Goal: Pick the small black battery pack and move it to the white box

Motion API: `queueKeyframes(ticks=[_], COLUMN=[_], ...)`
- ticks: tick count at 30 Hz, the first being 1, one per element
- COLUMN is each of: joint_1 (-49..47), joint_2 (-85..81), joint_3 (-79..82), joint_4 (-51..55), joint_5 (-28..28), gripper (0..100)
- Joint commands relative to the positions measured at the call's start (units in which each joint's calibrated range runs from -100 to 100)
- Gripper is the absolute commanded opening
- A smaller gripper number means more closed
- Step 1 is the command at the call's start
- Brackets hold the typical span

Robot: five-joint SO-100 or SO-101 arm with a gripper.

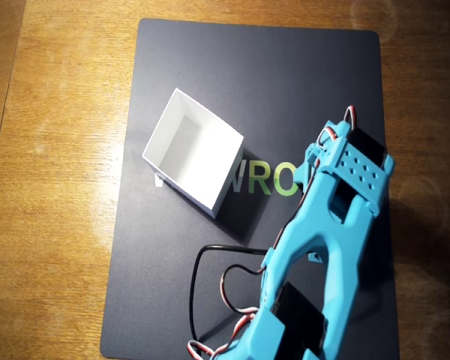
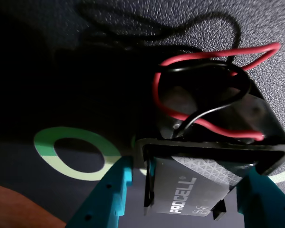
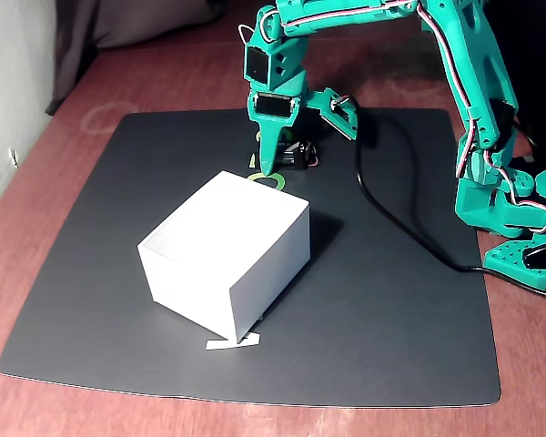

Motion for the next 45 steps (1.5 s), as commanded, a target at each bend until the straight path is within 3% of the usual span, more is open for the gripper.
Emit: queueKeyframes(ticks=[1,7,10,22,25,45], joint_1=[0.71,1.06,1.06,1.53,1.53,2.82], joint_2=[1.87,1.87,1.87,1.87,1.87,0.82], joint_3=[2.49,2.49,2.49,2.4,2.4,2.13], joint_4=[-0.37,-0.37,-0.37,-0.37,-0.37,-0.46], joint_5=[0.04,-2.67,-2.46,-2.57,-2.57,-2.67], gripper=[23,21,16,15,10,8])
